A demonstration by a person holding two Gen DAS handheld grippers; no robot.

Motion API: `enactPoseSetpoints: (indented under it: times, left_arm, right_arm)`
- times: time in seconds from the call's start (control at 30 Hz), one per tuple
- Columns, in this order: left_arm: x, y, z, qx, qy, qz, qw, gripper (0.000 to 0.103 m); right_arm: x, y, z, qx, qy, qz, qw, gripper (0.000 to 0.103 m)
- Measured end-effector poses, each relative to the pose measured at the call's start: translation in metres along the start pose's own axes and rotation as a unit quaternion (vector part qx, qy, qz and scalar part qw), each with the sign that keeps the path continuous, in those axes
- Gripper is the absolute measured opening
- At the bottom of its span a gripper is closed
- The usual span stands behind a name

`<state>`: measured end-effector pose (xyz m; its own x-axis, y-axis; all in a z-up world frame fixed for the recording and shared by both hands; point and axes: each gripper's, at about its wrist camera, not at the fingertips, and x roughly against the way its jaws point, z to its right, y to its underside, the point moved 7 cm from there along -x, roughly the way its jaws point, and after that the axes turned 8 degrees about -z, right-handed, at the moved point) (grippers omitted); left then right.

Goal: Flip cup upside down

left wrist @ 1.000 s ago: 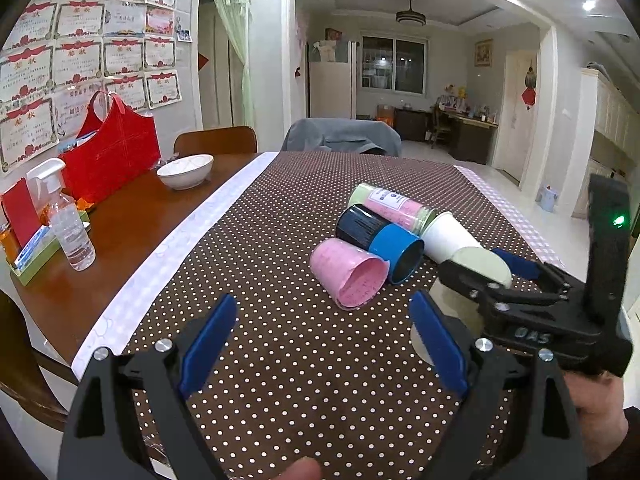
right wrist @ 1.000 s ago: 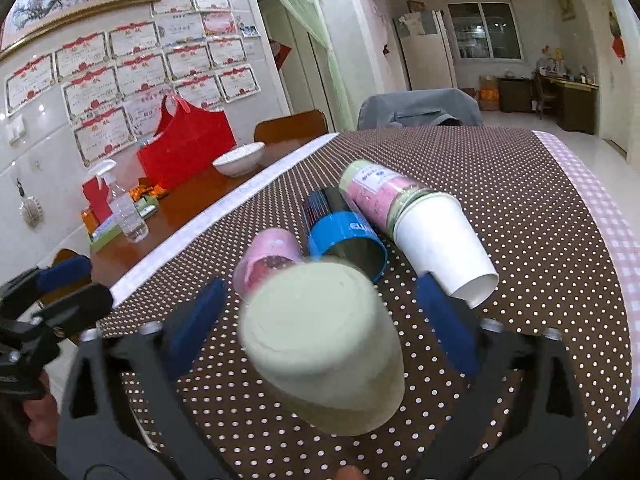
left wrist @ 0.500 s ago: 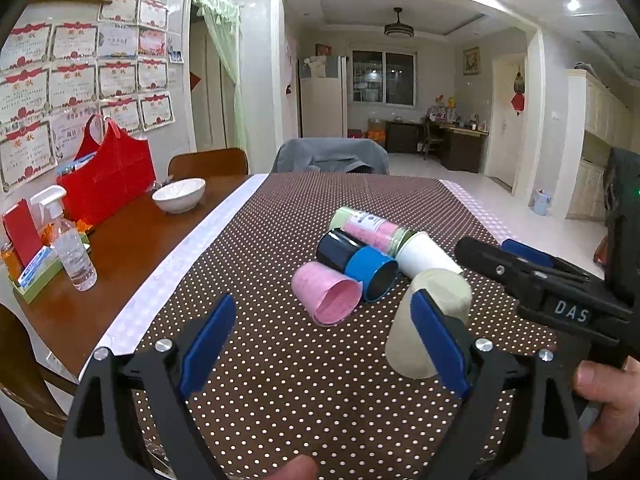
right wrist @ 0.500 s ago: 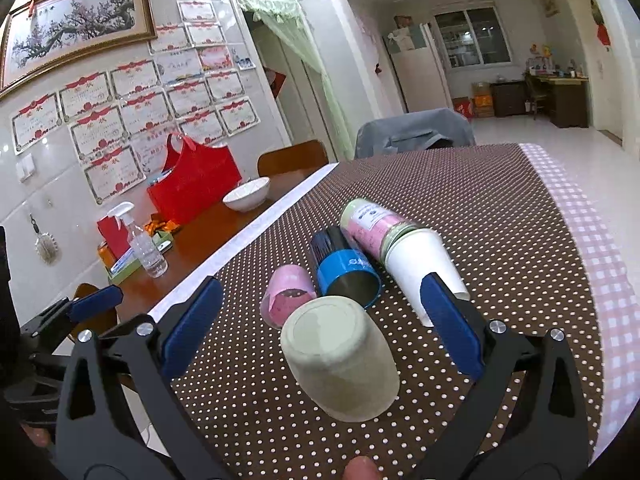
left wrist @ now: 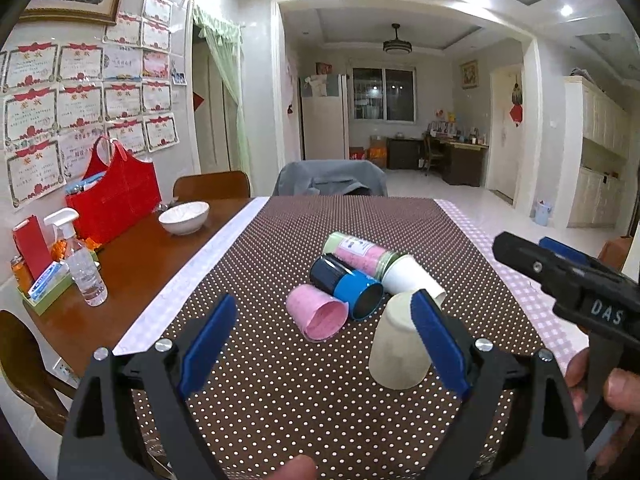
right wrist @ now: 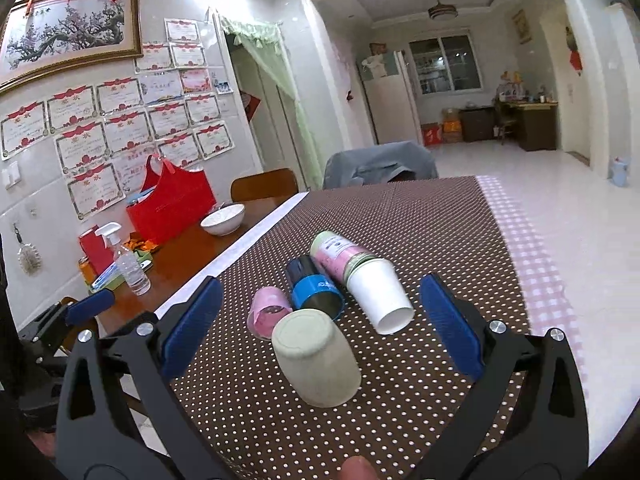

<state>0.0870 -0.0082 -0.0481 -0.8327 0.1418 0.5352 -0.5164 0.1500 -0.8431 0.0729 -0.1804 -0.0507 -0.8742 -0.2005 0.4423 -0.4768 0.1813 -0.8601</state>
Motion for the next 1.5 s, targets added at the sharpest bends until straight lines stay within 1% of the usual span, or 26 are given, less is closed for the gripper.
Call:
enactPoseSetpoints:
  times: [0.2,0.33,0.63,1.03,1.5]
  left_arm:
    - [0.017,-0.005,0.006,-0.005,-0.009,0.022,0.9997,0.088]
    - [0.024,-0.006,0.011,-0.005,-0.001,0.033,0.9994,0.088]
    - [0.029,-0.005,0.017,-0.006,0.002,0.038,0.9993,0.088]
    - [0.035,-0.007,0.017,-0.003,-0.005,0.046,0.9989,0.088]
    - [0.038,-0.007,0.018,-0.001,-0.004,0.045,0.999,0.088]
  right_arm:
    - [0.016,-0.002,0.001,0.003,0.024,0.013,1.0,0.097]
    - [0.024,0.001,0.001,0.005,0.035,0.016,0.999,0.097]
    - [0.038,0.003,0.001,0.012,0.056,0.03,0.998,0.097]
    - [0.041,0.005,0.0,0.011,0.058,0.031,0.998,0.097]
    - [0.04,0.007,-0.001,0.01,0.059,0.027,0.998,0.097]
